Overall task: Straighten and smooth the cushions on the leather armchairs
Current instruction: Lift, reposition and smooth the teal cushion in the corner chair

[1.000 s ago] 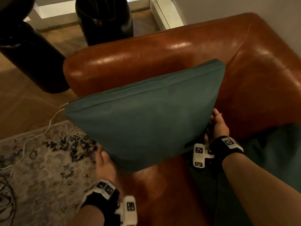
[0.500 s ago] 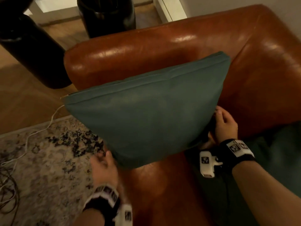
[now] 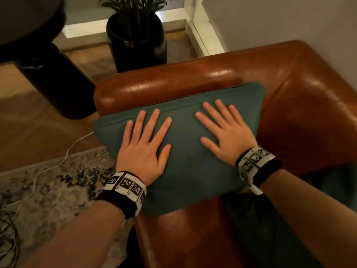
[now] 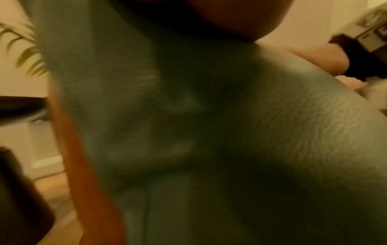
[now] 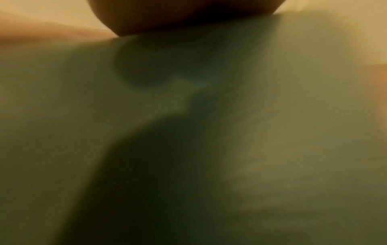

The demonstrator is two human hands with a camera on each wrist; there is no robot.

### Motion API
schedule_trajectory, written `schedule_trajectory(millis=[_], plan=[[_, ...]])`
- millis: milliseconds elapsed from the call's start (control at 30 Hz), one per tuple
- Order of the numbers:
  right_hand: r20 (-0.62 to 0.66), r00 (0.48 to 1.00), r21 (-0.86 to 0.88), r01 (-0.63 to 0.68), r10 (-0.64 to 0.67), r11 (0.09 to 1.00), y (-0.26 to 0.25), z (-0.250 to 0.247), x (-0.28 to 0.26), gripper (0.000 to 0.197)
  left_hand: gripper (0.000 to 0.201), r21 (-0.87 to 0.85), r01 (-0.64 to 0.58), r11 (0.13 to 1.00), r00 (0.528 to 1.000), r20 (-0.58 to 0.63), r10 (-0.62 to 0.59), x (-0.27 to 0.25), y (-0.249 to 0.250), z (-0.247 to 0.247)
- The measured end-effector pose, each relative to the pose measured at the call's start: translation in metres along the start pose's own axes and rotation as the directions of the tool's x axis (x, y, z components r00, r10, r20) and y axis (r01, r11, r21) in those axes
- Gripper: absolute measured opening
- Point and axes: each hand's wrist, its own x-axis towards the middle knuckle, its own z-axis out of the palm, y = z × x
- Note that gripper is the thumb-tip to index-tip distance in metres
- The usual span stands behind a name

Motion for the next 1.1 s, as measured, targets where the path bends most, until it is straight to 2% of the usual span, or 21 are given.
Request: schedule_trajectory(millis=[33,100,167,233,300,367,433,467,533,633,733,833,967,1100], plan=[[0.004,0.993,0.003,-0.12,0.12,0.993,0.014,-0.002,0.002,0.066,0.063,0.005,0.026,1.0,1.0,0.006,-0.026,-0.004,-0.005,-0.001],[0.044,0.938,0.048,-0.346,0.344,0.937,0.034,-0.007,0.004,0.068,0.064,-0.004,0.062,0.998,0.998,0.01,-0.062,-0.014,-0.01,-0.003],[0.096,0.892,0.064,-0.449,0.442,0.891,0.039,-0.011,0.007,0.066,0.064,-0.04,0.09,0.995,0.996,0.01,-0.09,-0.018,-0.007,-0.009],[0.054,0.911,0.071,-0.412,0.409,0.908,0.026,-0.02,0.013,0.065,0.064,-0.122,0.148,0.981,0.988,-0.018,-0.151,-0.01,0.001,-0.02],[-0.004,0.975,0.132,-0.22,0.222,0.967,0.004,-0.03,0.028,0.063,0.063,-0.13,0.188,0.974,0.981,-0.025,-0.192,0.01,0.005,-0.029],[0.013,0.997,0.225,-0.075,0.074,0.971,-0.012,-0.038,0.051,0.055,0.061,-0.061,0.194,0.979,0.981,0.036,-0.192,0.03,0.003,-0.034],[0.116,0.991,0.329,-0.101,0.066,0.939,-0.015,-0.044,0.074,0.042,0.054,-0.034,0.188,0.982,0.979,0.081,-0.185,0.042,0.0,-0.035],[0.134,0.988,0.372,-0.119,0.073,0.92,-0.014,-0.047,0.082,0.035,0.048,-0.044,0.185,0.982,0.981,0.063,-0.182,0.043,-0.001,-0.035],[0.066,0.991,0.437,-0.135,0.118,0.889,-0.011,-0.052,0.085,0.023,0.036,-0.096,0.178,0.979,0.984,0.007,-0.178,0.042,-0.002,-0.035],[-0.033,0.993,0.424,-0.086,0.11,0.902,-0.007,-0.052,0.08,0.021,0.031,-0.148,0.142,0.979,0.989,-0.019,-0.147,0.042,-0.005,-0.035],[-0.017,1.0,0.389,-0.007,0.015,0.921,-0.006,-0.046,0.077,0.027,0.035,-0.055,0.082,0.995,0.996,-0.035,-0.084,0.036,-0.019,-0.035],[0.102,0.994,0.275,0.011,-0.041,0.961,0.012,-0.037,0.061,0.043,0.039,0.077,0.081,0.994,0.996,-0.031,-0.079,0.02,-0.052,-0.035],[0.152,0.987,0.158,-0.071,0.046,0.985,0.059,-0.035,0.036,0.053,0.047,0.03,0.031,0.999,0.997,0.074,-0.033,0.0,-0.094,-0.031],[0.103,0.986,0.125,-0.146,0.134,0.981,0.074,-0.038,0.041,0.056,0.048,-0.053,0.007,0.999,0.999,0.049,-0.005,0.008,-0.093,-0.035]])
